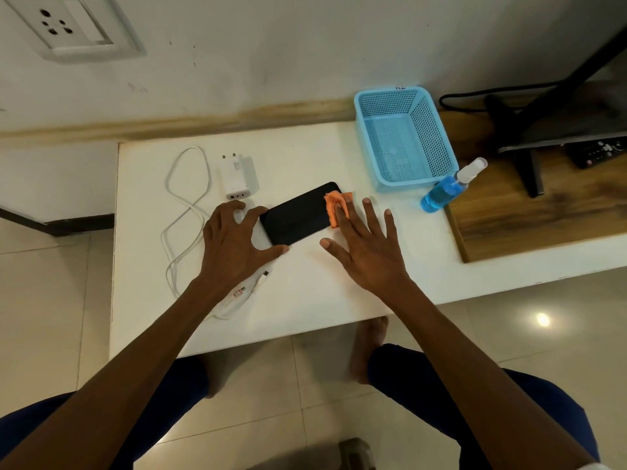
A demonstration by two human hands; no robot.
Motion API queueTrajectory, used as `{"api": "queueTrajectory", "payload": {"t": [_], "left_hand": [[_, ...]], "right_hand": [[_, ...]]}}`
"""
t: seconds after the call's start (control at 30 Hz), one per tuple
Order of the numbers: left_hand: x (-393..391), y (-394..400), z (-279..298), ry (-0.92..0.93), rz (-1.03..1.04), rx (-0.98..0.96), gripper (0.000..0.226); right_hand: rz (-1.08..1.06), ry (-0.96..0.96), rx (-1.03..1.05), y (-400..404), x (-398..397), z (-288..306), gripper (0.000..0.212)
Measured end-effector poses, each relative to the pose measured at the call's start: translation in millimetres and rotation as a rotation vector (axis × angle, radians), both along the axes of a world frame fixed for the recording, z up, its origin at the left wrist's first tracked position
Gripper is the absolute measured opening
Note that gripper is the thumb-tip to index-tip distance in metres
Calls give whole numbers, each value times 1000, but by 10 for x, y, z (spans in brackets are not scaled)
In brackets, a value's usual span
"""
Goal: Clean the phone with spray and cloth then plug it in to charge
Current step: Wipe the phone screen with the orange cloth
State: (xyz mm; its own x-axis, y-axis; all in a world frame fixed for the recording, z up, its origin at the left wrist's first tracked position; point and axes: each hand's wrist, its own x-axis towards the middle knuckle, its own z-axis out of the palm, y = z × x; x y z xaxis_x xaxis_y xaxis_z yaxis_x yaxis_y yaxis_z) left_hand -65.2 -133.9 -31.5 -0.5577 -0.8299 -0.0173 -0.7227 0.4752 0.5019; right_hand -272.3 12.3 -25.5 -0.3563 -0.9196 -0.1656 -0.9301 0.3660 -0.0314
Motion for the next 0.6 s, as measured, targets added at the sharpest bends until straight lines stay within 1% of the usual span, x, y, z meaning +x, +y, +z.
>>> {"api": "queueTrajectory", "payload": {"t": [0.13,0.3,0.47,0.6], "left_hand": [[-19,-21,7,5,14,57,81],[-33,-28,6,-12,11,63,82],[-10,-28,0,-8,-7,53,83],[3,-19,-18,12,3,45,84]], "right_hand": [[23,-50,7,-96,-55,54,82],[29,-63,11,-305,-59,139,84],[8,-64,4,-500,-28,146,80],[10,-133,-11,-623,61,152,81]]}}
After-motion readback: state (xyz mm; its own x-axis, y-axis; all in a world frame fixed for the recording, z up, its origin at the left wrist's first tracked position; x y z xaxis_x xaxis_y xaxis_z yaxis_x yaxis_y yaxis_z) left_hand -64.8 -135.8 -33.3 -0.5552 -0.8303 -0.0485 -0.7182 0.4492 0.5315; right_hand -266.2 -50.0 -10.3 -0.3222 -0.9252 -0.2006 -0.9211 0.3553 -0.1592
